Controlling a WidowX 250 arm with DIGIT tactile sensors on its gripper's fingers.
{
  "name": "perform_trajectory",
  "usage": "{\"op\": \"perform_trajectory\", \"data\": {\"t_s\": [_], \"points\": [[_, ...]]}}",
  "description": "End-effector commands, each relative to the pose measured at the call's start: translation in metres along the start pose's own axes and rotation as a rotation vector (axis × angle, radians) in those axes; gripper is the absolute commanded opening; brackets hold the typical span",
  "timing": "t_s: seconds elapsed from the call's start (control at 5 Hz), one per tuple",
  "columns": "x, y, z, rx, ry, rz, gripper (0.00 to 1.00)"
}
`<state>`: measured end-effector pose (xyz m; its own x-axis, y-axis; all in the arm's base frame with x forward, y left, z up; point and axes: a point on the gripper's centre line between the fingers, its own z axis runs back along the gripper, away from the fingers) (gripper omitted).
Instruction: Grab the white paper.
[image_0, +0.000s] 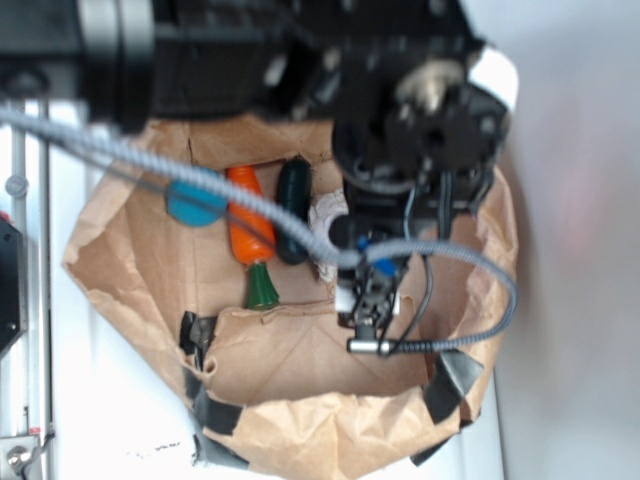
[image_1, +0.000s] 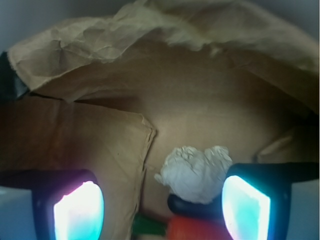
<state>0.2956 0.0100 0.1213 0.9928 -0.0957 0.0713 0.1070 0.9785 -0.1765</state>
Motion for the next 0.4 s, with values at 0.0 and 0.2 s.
{"op": "perform_trajectory", "data": {"t_s": [0.0,0.2], "points": [[0.005,0.03,-0.014,0.145,-0.109,-0.038,1.0],[0.003,0.042,-0.035,0.192,-0.114,-0.066,1.0]]}}
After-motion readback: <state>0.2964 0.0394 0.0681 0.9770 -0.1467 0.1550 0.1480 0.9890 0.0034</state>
